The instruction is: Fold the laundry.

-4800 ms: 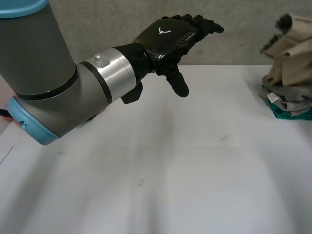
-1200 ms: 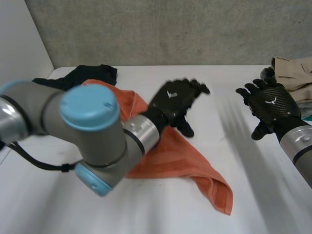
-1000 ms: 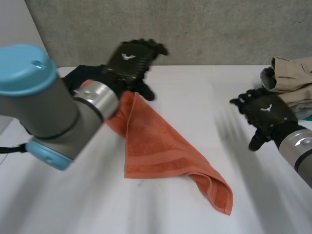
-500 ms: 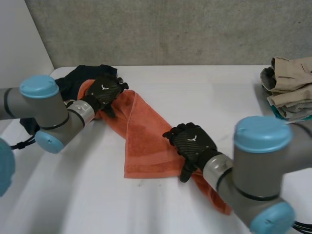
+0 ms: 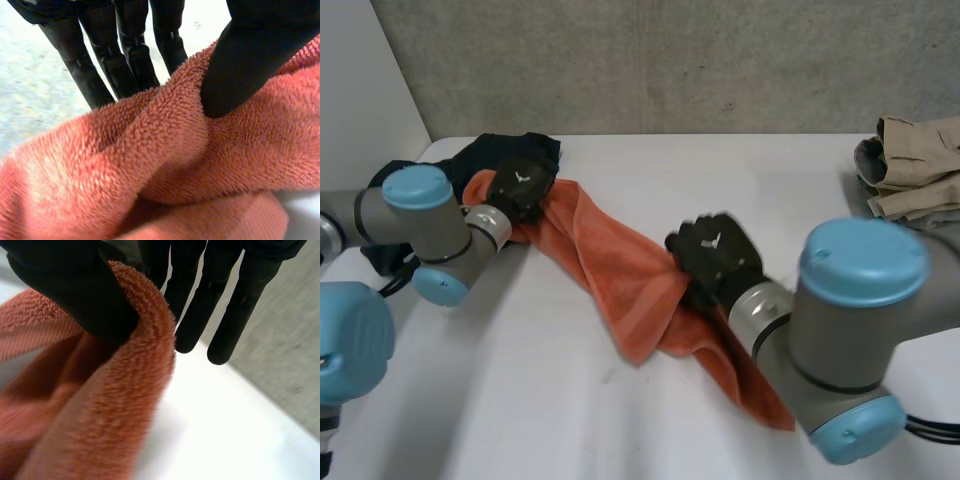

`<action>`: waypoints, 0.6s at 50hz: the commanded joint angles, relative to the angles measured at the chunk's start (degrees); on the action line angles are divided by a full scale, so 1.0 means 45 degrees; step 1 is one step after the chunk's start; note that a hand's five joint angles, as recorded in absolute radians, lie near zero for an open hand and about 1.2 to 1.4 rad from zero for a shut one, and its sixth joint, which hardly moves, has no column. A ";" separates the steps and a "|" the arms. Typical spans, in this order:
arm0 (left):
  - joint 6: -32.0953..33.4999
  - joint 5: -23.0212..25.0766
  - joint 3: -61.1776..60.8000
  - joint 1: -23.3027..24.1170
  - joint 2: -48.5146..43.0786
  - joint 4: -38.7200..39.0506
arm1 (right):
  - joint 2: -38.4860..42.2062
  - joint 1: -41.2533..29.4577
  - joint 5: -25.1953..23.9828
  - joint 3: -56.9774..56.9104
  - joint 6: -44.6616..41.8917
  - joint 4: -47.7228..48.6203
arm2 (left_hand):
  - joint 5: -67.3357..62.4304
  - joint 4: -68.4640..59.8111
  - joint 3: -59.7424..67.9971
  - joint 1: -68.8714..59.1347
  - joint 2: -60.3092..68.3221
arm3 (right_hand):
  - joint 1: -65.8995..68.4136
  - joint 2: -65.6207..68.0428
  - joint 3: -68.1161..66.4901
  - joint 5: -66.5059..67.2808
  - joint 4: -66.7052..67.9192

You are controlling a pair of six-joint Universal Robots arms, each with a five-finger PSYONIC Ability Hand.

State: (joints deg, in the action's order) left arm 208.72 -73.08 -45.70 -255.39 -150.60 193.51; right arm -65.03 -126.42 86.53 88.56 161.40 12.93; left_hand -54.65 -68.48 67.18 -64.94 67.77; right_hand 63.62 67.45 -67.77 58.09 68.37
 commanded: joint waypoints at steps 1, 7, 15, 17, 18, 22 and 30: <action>-0.0033 -0.1339 -0.3980 0.0796 0.4184 -0.0093 | -0.1544 0.1684 -0.0128 -0.0304 -0.0027 -0.0781 | -0.3410 -0.2559 0.2849 -0.3347 0.2717 | 0.3640 0.2788 -0.2718 0.2646 0.2584; -0.0132 -0.1397 -0.8740 0.1769 0.8088 -0.0288 | -0.1740 0.4087 -0.1024 -0.1514 -0.0027 -0.2636 | -0.3410 -0.2559 0.2849 -0.3347 0.2717 | 0.3640 0.2788 -0.2718 0.2646 0.2584; -0.0190 -0.1747 -1.2868 0.4073 0.9601 0.0062 | 0.0034 0.6218 -0.2003 -0.2900 0.0031 -0.3302 | -0.3410 -0.2559 0.2849 -0.3347 0.2717 | 0.3640 0.2788 -0.2718 0.2646 0.2584; -0.0209 -0.1963 -1.3106 0.4505 0.9348 0.0258 | 0.0852 0.6277 -0.1983 -0.3213 -0.0026 -0.3380 | -0.3410 -0.2559 0.2849 -0.3347 0.2717 | 0.3640 0.2788 -0.2718 0.2646 0.2584; -0.0210 -0.2061 -1.3165 0.4701 0.9192 0.0394 | 0.1128 0.6258 -0.2003 -0.3273 -0.0046 -0.3400 | -0.3410 -0.2559 0.2849 -0.3347 0.2717 | 0.3640 0.2788 -0.2718 0.2646 0.2584; -0.0034 -0.2568 -1.3010 0.5756 0.8546 0.0629 | 0.1931 0.6258 -0.1983 -0.3293 -0.0163 -0.3439 | 0.5382 0.6233 -0.5943 0.5446 -0.6076 | -0.6116 -0.6967 0.7037 -0.7109 -0.7172; -0.0190 -0.3409 -1.2501 0.5311 1.0629 0.0532 | 0.1251 0.6375 -0.1983 -0.2708 -0.0203 -0.3400 | 0.8658 0.9509 -0.9219 0.8722 -0.9352 | -1.1038 -1.1889 1.1960 -1.2031 -1.2094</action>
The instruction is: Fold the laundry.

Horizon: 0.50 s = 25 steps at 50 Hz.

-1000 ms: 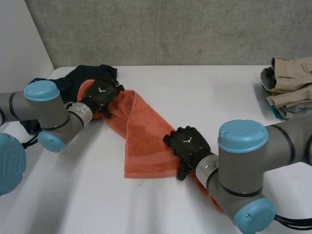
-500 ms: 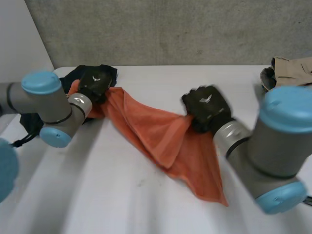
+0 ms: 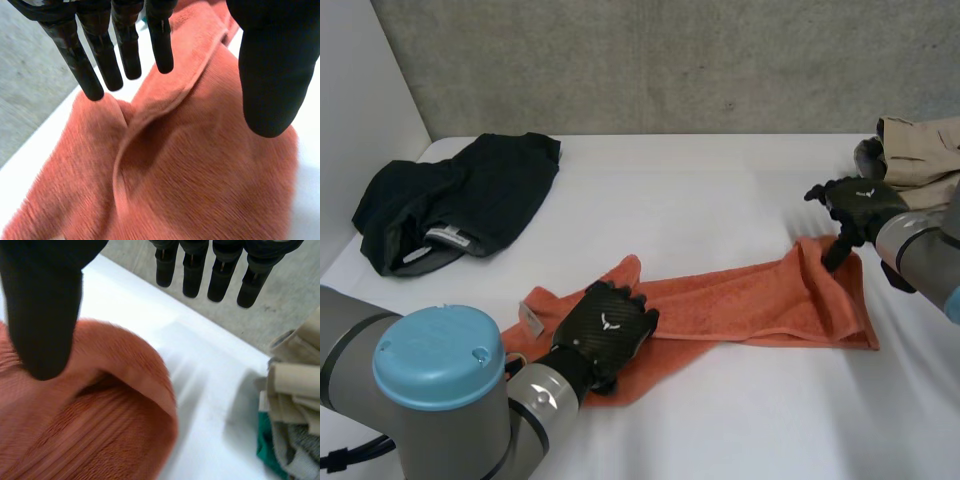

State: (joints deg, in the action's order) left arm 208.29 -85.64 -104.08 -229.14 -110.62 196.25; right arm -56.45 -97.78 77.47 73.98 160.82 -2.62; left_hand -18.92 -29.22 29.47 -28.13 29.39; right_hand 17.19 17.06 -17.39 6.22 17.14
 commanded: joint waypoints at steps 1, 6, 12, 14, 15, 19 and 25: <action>-0.0113 -0.0598 0.0454 -0.0737 0.2040 -0.0096 | -0.0987 0.0010 0.0011 0.0649 -0.0094 0.0055 | 0.0719 0.0785 -0.0839 0.0542 -0.0823 | -0.0719 -0.0690 0.0763 -0.0503 -0.0708; -0.0367 -0.0539 0.0084 -0.1773 0.3838 -0.0408 | -0.2999 0.0030 -0.0184 0.1547 -0.0639 -0.0022 | 0.0756 0.0823 -0.0877 0.0580 -0.0860 | -0.0383 -0.0353 0.0427 -0.0167 -0.0372; -0.1459 -0.0208 -0.0463 -0.3526 0.4563 -0.1440 | -0.5167 -0.0068 -0.0321 0.3500 -0.3391 -0.0764 | 0.0607 0.0674 -0.0728 0.0431 -0.0711 | 0.0177 0.0207 -0.0134 0.0394 0.0189; -0.1675 -0.0012 -0.0600 -0.4096 0.4563 -0.1910 | -0.5481 -0.0029 -0.0360 0.4007 -0.4231 -0.1018 | 0.0532 0.0599 -0.0653 0.0356 -0.0637 | 0.0252 0.0281 -0.0208 0.0468 0.0263; -0.1754 0.0104 -0.0697 -0.4408 0.4524 -0.2144 | -0.5695 -0.0009 -0.0457 0.4513 -0.5008 -0.1251 | 0.0495 0.0562 -0.0615 0.0318 -0.0599 | 0.0623 0.0652 -0.0579 0.0839 0.0634; -0.1988 0.0827 -0.1127 -0.5932 0.4387 -0.3238 | -0.5834 0.0010 -0.0555 0.5493 -0.6323 -0.1585 | -0.0102 -0.0036 -0.0018 -0.0279 -0.0002 | 0.0925 0.0955 -0.0881 0.1141 0.0936; -0.2086 0.1590 -0.1830 -0.7379 0.3802 -0.3748 | -0.5776 0.0010 -0.0751 0.6548 -0.6520 -0.1449 | -0.1262 -0.1196 0.1142 -0.1439 0.1158 | 0.1149 0.1179 -0.1106 0.1366 0.1161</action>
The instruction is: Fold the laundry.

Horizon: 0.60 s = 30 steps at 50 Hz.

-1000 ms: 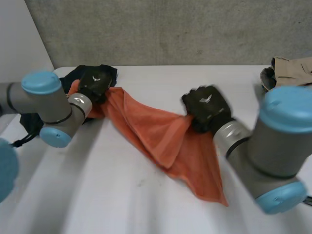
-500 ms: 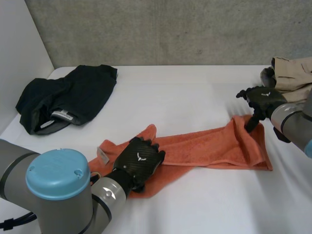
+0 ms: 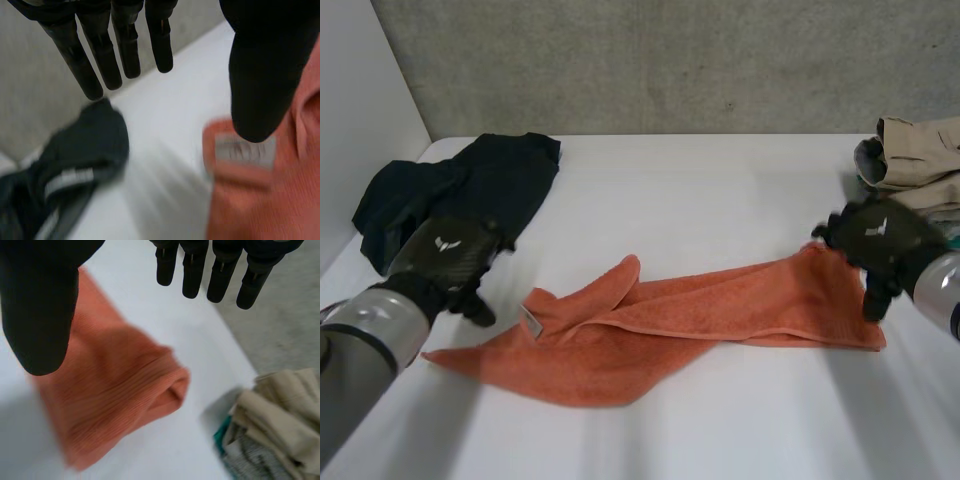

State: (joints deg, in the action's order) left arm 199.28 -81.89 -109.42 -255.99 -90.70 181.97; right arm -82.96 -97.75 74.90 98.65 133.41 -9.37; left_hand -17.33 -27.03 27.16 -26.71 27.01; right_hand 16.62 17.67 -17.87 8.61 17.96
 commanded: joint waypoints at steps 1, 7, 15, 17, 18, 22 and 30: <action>-0.0104 0.0794 -0.0704 -0.1510 -0.0683 -0.0575 | 0.0134 0.0003 -0.0295 0.1241 -0.0429 0.0089 | -0.1690 -0.1758 0.1729 -0.1828 0.1762 | 0.1313 0.1081 -0.1035 0.0871 0.1016; -0.0085 0.0853 -0.0880 -0.1570 -0.1288 -0.0595 | 0.0329 0.0198 -0.0784 0.1808 -0.0390 0.0830 | -0.2327 -0.2394 0.2365 -0.2464 0.2398 | 0.1426 0.1194 -0.1148 0.0984 0.1129; -0.0046 0.0853 -0.0900 -0.1004 -0.2363 -0.0556 | 0.1657 0.0237 -0.0902 0.2004 0.0332 0.3154 | -0.3333 -0.3400 0.3371 -0.3471 0.3405 | 0.1014 0.0782 -0.0736 0.0572 0.0717; -0.0007 0.0834 -0.0861 -0.0712 -0.2616 -0.0517 | 0.2047 0.0218 -0.0941 0.1985 0.0450 0.3565 | -0.4671 -0.4738 0.4709 -0.4809 0.4742 | 0.1089 0.0857 -0.0811 0.0647 0.0792; -0.0007 0.0834 -0.0822 -0.0633 -0.2675 -0.0497 | 0.2164 0.0218 -0.0941 0.1946 0.0431 0.3663 | -0.5570 -0.5637 0.5608 -0.5707 0.5641 | 0.1089 0.0857 -0.0811 0.0647 0.0792; -0.0007 0.0814 -0.0666 -0.0476 -0.2735 -0.0244 | 0.3023 0.0237 -0.0921 0.1614 0.0372 0.4209 | -0.9942 -1.0009 0.9980 -1.0079 1.0013 | 0.1350 0.1118 -0.1072 0.0908 0.1053; 0.0013 0.0736 -0.0392 -0.0437 -0.2579 0.0460 | 0.4235 0.0237 -0.0921 0.0833 0.0313 0.4523 | -1.1704 -1.1772 1.1742 -1.1842 1.1776 | 0.3365 0.3133 -0.3087 0.2923 0.3068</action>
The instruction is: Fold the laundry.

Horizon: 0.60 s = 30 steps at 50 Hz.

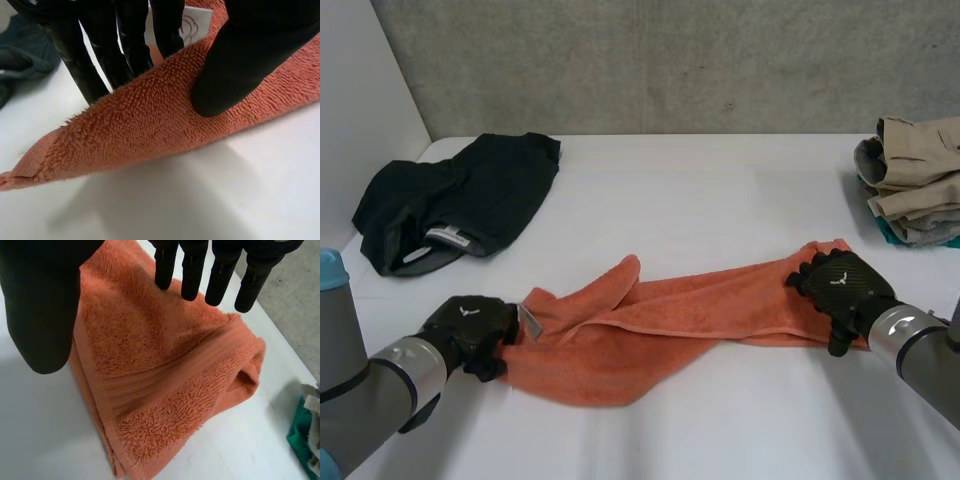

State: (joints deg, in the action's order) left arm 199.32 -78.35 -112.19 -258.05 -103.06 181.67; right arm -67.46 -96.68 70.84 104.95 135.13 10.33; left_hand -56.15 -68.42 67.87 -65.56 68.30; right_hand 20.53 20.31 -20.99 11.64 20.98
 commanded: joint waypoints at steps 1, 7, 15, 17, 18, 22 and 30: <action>0.0004 -0.0050 0.0263 0.0020 0.0188 0.0527 | 0.0888 0.0001 -0.0019 -0.0666 -0.0068 0.0223 | -0.3078 -0.2573 0.2697 -0.3209 0.2600 | 0.3611 0.3660 -0.3509 0.3365 0.3512; -0.0015 -0.0031 0.0478 0.0390 0.0169 0.0488 | 0.1124 0.0001 -0.0058 -0.0999 -0.0049 0.1082 | -0.3078 -0.2573 0.2697 -0.3209 0.2600 | 1.3197 1.3246 -1.3095 1.2951 1.3098; -0.0073 0.0008 0.0712 0.0937 0.1183 0.0604 | 0.0948 -0.0019 -0.0058 -0.1253 0.0029 0.1416 | 0.6935 0.7439 -0.7316 0.6803 -0.7413 | 1.3215 1.3265 -1.3114 1.2970 1.3117; -0.0113 0.0008 0.0810 0.0938 0.1398 0.0760 | 0.0928 -0.0038 0.0001 -0.1292 0.0049 0.1338 | 0.7047 0.7551 -0.7428 0.6915 -0.7525 | 1.3215 1.3265 -1.3114 1.2970 1.3117; -0.0113 0.0008 0.0907 0.0938 0.1496 0.0974 | 0.0890 -0.0057 0.0020 -0.1311 0.0068 0.1299 | 0.7085 0.7589 -0.7466 0.6953 -0.7562 | 1.3215 1.3265 -1.3114 1.2970 1.3117; -0.0055 0.0047 0.1103 0.0996 0.1439 0.1676 | 0.0110 -0.0097 0.0060 -0.1331 0.0127 0.1045 | 0.7122 0.7626 -0.7503 0.6991 -0.7600 | 1.3215 1.3265 -1.3114 1.2970 1.3117; 0.0082 0.0281 0.1942 0.1211 0.0151 0.2714 | -0.2370 -0.0136 0.0021 -0.1819 0.1277 0.0205 | 0.7458 0.7962 -0.7839 0.7326 -0.7936 | 1.3215 1.3265 -1.3114 1.2970 1.3117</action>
State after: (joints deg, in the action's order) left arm 199.21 -78.01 -106.07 -253.27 -97.61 191.13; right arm -70.83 -97.18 71.04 98.49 136.92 13.67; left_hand -20.23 -30.68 31.36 -31.37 31.05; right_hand 62.55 67.28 -67.84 56.82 68.46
